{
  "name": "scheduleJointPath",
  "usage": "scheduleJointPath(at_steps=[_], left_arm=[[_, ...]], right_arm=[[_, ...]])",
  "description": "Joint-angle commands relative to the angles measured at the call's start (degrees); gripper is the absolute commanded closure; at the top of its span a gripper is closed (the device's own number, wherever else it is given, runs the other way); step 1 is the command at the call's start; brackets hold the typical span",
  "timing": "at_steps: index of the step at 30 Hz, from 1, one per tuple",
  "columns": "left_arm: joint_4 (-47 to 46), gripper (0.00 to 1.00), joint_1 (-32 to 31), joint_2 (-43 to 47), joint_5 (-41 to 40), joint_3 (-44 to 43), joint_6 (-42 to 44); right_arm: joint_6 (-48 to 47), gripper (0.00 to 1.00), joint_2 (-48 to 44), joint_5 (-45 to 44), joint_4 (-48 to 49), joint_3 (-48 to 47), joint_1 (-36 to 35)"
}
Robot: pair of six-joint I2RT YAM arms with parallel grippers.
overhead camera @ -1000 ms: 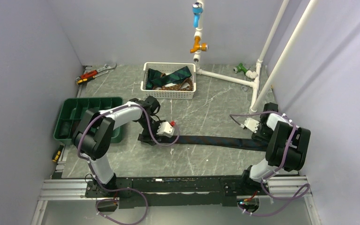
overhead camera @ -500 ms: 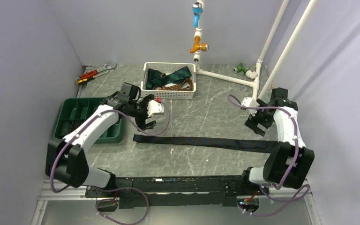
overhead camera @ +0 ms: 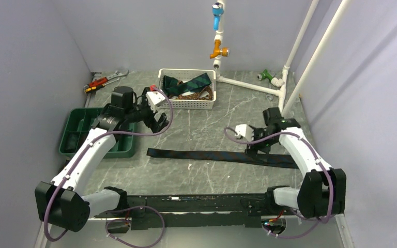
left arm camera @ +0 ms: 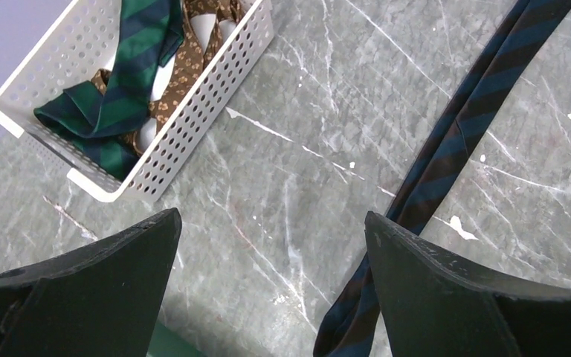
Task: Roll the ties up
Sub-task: Flatten out the tie at the center of the board.
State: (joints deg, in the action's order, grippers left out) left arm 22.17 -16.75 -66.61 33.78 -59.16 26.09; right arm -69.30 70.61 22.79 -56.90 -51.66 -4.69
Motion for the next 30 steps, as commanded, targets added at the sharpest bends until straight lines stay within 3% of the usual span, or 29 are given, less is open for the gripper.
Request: scheduleJointPath(at_steps=[1,5,9,14,16,20,26,28,30], left_arm=[[4.25,0.01,1.03,0.03,-0.51,0.21,-0.14],[9.19,0.01,2.09,-0.02,1.63,1.20,2.29],[10.93,0.01,2.39,1.84,3.40,4.46,6.55],[12.61,0.01,1.95,3.65,6.54,8.70,17.53],[14.41,0.06,0.28,2.88,6.40,9.07,20.44],[11.47,0.14,-3.43,1.56,4.01,11.96,21.84],[6.28,0.17,-6.28,-2.62,3.64,13.61,20.45],[3.78,0.12,-6.36,-3.34,4.02,13.93,20.16],[1.37,0.06,-6.36,-4.17,5.98,13.98,21.18]], right_arm=[[1.16,0.20,2.33,-4.67,6.43,6.22,-4.38],[0.51,0.25,5.59,-7.99,12.74,11.12,-5.57],[-4.67,0.40,7.06,-12.12,15.66,15.19,-3.61],[-14.59,0.56,7.76,-14.12,15.29,17.86,7.07],[-19.28,0.62,8.05,-14.95,14.14,18.38,11.93],[-30.67,0.64,6.87,-17.53,14.42,20.38,20.32],[-39.70,0.60,6.65,-17.31,13.88,18.90,26.77],[-38.55,0.44,6.45,-14.71,10.52,15.51,26.75],[-36.46,0.21,5.24,-10.68,5.45,11.30,26.61]])
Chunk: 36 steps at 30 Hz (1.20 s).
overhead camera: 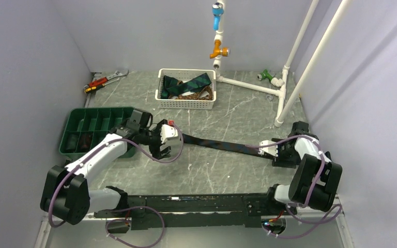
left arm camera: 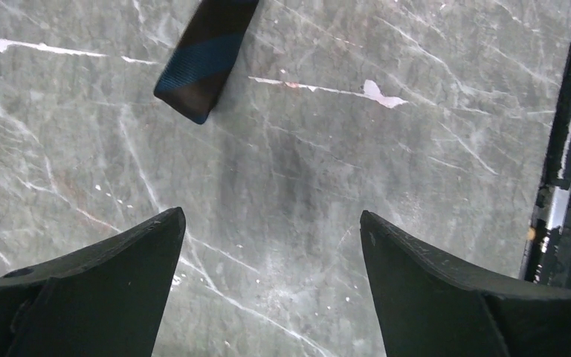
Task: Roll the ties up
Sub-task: Flatten out the tie at the center of the board, then roll the tie at the center of the board.
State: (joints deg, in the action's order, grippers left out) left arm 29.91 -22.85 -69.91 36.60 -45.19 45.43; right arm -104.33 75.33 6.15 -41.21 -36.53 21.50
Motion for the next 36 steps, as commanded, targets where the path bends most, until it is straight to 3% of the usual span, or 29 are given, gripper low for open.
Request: scheduleJointPath(at_steps=[1,4,6,8,11,14,18,23,25,30,36], left_arm=[[-7.23,0.06,-0.26,-1.60,4.34,-0.03,2.90],[-8.28,0.04,-0.12,-5.19,7.96,-2.24,6.41],[-9.66,0.04,0.00,-7.52,10.10,-3.26,6.68],[-13.54,0.04,0.19,-8.86,11.70,-3.16,3.20],[-22.75,0.04,1.90,-8.63,13.38,-0.95,-5.35],[-27.82,0.05,4.98,-7.83,16.26,0.07,-13.45],[-28.96,0.04,8.33,-3.81,15.85,1.98,-18.42],[-32.46,0.03,11.43,0.97,13.60,6.15,-28.57],[-32.09,0.04,11.89,2.12,13.88,7.50,-29.06],[-30.49,0.09,11.95,5.30,15.77,11.00,-25.87],[-20.44,0.24,9.69,9.10,21.22,12.81,-10.99]], right_arm=[[0.18,0.15,-0.38,7.85,-11.94,-5.66,-0.04],[7.32,0.10,-2.83,12.11,-16.58,-10.88,-4.42],[17.25,0.08,-3.97,14.86,-17.94,-13.80,-10.57],[25.45,0.07,-3.60,16.61,-17.07,-14.76,-18.54],[38.15,0.07,0.49,16.92,-8.10,-15.70,-33.26],[47.50,0.07,8.80,17.68,-2.04,-19.76,-41.89],[55.53,0.02,18.91,18.46,3.83,-26.14,-48.34],[57.68,0.02,29.11,16.63,7.66,-31.79,-52.95],[56.89,0.11,32.13,17.89,6.90,-33.72,-53.59],[51.96,0.48,34.03,21.88,3.00,-33.11,-54.79],[47.55,0.58,31.65,26.61,-0.96,-29.20,-58.52]])
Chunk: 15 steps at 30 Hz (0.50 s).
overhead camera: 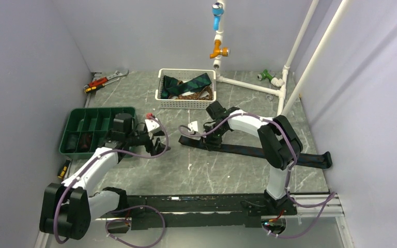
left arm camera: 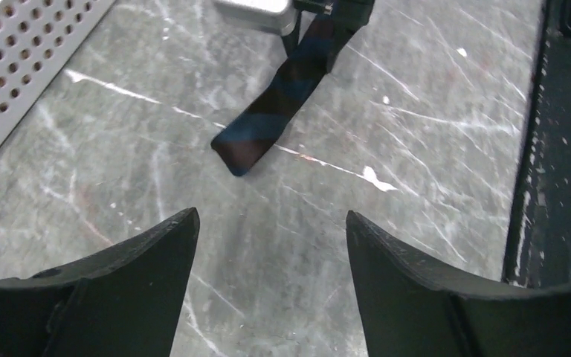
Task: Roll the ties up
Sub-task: Roll the tie at the center of the board.
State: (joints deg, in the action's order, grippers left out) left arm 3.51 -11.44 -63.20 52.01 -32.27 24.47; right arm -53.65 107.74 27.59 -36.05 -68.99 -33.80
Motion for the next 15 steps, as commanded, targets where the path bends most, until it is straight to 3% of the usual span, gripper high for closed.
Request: scheduleJointPath(at_steps=[1,4,9,12,15], left_arm=[[7.87,0.26,-2.84,2.46,5.85,-0.43,13.07],[12.16,0.28,-7.43,2.83,4.52,-1.08,19.87],[11.46,0.27,-8.12,4.16,5.52,0.18,20.96],[6.78,0.20,-9.93,6.74,5.01,2.37,17.54],[-3.77,0.15,-12.07,8.66,2.72,5.80,11.82]], right_arm=[[-3.50,0.59,-0.98,5.49,-6.36,3.40,-3.87],[-5.32,0.61,-1.45,7.78,-8.52,3.14,-5.23],[-7.90,0.60,-1.28,7.55,-10.82,3.69,-6.57],[-8.53,0.57,-1.04,5.46,-10.93,4.84,-6.41],[-9.46,0.54,-1.99,2.70,-9.94,7.90,-5.55]])
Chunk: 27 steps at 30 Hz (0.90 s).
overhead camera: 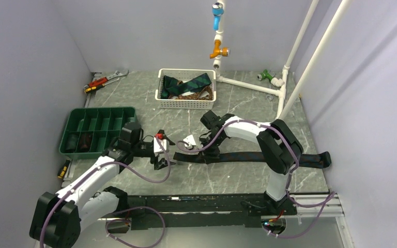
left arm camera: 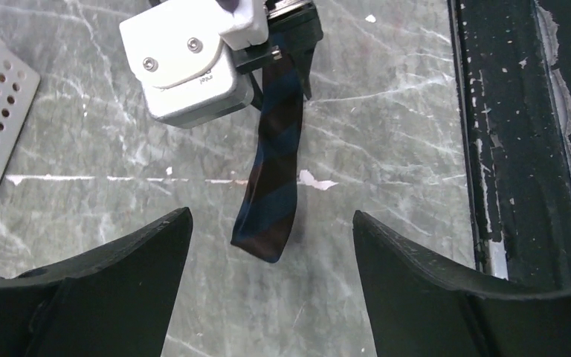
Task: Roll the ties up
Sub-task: Roll the tie at the center of the board.
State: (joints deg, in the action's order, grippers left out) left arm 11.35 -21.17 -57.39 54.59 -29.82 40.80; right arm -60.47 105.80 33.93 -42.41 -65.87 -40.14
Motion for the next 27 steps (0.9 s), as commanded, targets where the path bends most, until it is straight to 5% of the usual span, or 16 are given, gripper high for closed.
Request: scheduleJointPath(at_steps=[1,5,10,15,19,23,27], left_arm=[[-14.34,0.14,-2.91,2.59,-0.52,4.04,-6.75],[-12.50,0.15,-4.13,-0.84,0.63,1.43,-6.21],[-21.71,0.16,-5.64,0.87,-0.74,3.88,-14.82],[-25.91,0.13,-6.12,2.16,-3.44,9.04,-15.82],[-16.62,0.15,-7.49,-2.76,-7.61,1.05,-12.09],[-14.94,0.15,-1.70,1.55,-2.45,-2.24,-11.38],[-13.49,0.14,6.34,6.90,-3.82,-2.93,-16.05]], right_arm=[[-2.82,0.54,-0.33,-3.78,-3.57,5.50,1.34],[-3.95,0.57,-0.47,-3.72,-4.89,6.84,2.79],[-6.40,0.58,-0.59,-4.73,-6.60,7.93,5.28],[-3.41,0.36,-2.39,-2.92,-6.26,4.89,5.95],[1.96,0.25,-4.80,-2.84,-6.49,1.63,5.94],[12.17,0.12,-8.19,-1.22,-0.93,0.07,5.53],[26.75,0.13,-9.06,-3.97,10.32,-2.00,1.28]])
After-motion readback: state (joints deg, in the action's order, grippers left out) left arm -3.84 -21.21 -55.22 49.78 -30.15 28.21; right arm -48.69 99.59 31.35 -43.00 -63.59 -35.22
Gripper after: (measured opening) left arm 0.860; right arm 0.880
